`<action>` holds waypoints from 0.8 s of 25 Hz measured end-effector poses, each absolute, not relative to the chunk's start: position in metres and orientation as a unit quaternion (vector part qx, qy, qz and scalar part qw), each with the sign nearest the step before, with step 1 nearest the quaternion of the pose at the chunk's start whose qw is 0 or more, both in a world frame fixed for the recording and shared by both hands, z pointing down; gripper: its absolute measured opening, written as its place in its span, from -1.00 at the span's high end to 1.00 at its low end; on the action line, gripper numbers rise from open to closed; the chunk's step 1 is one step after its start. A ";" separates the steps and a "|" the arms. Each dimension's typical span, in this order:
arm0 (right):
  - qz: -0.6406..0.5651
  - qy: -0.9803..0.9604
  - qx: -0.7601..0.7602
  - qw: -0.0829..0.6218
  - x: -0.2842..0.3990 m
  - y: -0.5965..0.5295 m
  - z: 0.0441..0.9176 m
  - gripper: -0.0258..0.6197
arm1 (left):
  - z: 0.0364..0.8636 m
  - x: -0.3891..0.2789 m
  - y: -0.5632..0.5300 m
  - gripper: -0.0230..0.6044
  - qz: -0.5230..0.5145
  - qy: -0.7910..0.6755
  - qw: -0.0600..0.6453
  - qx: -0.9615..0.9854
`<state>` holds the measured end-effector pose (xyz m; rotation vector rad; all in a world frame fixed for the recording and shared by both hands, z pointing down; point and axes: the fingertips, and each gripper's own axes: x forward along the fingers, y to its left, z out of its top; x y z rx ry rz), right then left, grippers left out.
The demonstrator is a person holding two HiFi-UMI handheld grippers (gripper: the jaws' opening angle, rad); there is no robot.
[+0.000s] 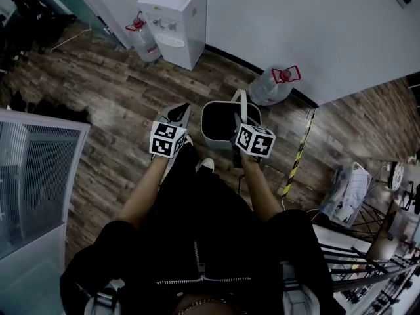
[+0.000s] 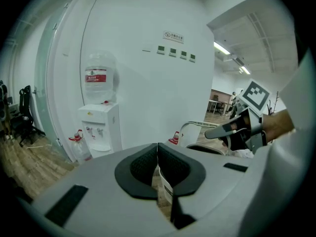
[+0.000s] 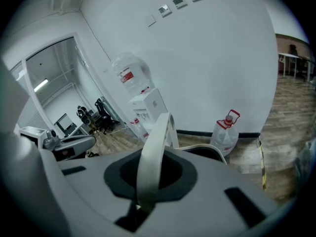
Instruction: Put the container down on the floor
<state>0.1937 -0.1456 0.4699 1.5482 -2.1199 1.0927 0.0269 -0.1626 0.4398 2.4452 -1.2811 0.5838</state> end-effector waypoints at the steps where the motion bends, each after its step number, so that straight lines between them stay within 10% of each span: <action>1: 0.380 -0.736 0.540 0.150 0.195 -0.150 0.471 0.84 | 0.441 0.029 -0.167 0.88 0.203 -0.446 0.160 0.857; 20: 0.393 -0.698 0.578 0.155 0.172 -0.245 0.480 0.84 | 0.458 0.004 -0.279 0.88 0.191 -0.408 0.182 0.874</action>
